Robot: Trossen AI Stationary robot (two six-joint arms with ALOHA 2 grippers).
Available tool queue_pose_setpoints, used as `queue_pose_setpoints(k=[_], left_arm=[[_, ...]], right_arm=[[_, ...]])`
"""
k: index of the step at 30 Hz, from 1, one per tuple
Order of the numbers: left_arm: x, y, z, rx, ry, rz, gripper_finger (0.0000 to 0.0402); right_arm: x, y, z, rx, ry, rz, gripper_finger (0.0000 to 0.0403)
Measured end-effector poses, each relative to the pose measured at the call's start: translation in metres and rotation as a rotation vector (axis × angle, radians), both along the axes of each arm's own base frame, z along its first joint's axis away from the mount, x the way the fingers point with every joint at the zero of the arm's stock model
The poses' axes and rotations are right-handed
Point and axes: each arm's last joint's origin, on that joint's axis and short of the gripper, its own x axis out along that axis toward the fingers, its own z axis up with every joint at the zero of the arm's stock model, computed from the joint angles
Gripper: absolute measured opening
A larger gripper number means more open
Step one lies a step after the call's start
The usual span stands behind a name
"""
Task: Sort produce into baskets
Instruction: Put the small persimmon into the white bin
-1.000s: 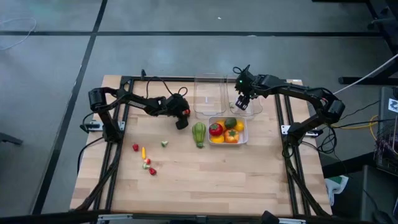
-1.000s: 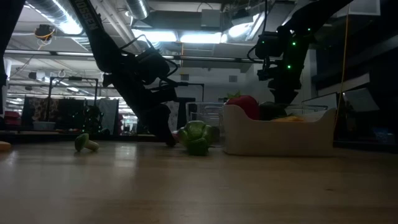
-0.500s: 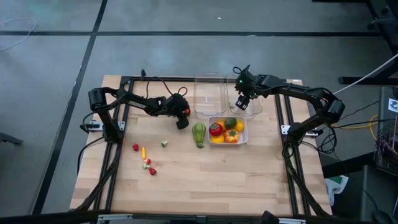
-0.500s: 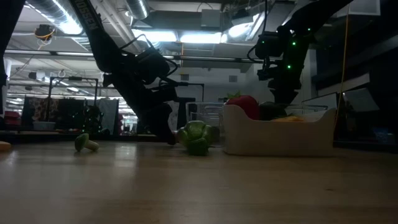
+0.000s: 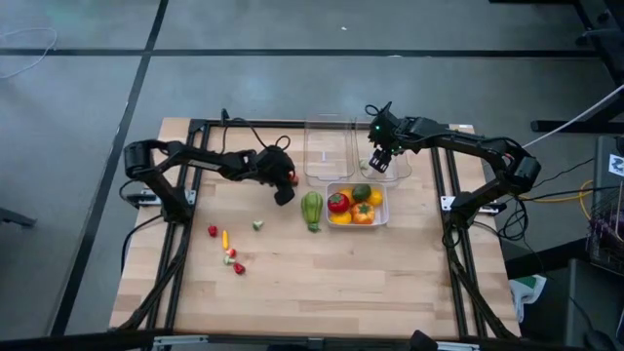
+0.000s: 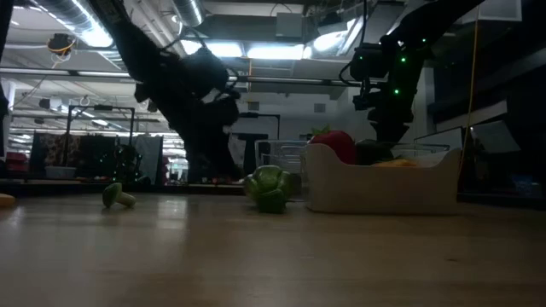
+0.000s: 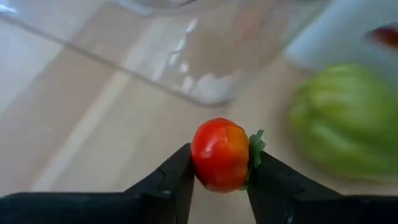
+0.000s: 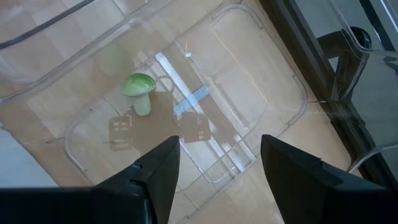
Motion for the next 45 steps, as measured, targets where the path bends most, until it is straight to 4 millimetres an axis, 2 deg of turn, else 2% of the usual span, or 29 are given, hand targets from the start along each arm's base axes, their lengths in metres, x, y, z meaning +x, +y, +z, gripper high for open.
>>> queue_pose_setpoints(k=[6,13,18,27,32,37,41,45], left_arm=[[0.003,-0.02,0.021,-0.172,-0.122,-0.031,0.0122],[0.017,-0.05,0.033,-0.266,-0.252,-0.05,0.0122],[0.031,-0.071,0.051,-0.27,-0.454,-0.103,0.0123],[0.04,-0.093,0.079,-0.13,-0.759,-0.034,0.0123],[0.048,-0.098,0.094,-0.088,-0.809,-0.014,0.0123],[0.071,-0.104,0.11,0.015,-0.842,-0.08,0.0123],[0.091,-0.105,0.113,0.061,-0.833,-0.105,0.0123],[0.112,-0.103,0.107,0.049,-0.766,-0.096,0.0123]], right_arm=[[0.0,0.0,0.0,0.0,0.0,0.0,0.0223],[0.0,0.0,0.0,0.0,0.0,0.0,0.0223],[0.0,0.0,0.0,0.0,0.0,0.0,0.0223],[0.0,0.0,0.0,0.0,0.0,0.0,0.0223],[0.0,0.0,0.0,0.0,0.0,0.0,0.0223],[0.0,0.0,0.0,0.0,0.0,0.0,0.0223],[0.0,0.0,0.0,0.001,0.0,0.0,0.0223],[0.0,0.0,0.0,0.001,0.0,0.001,0.0223]])
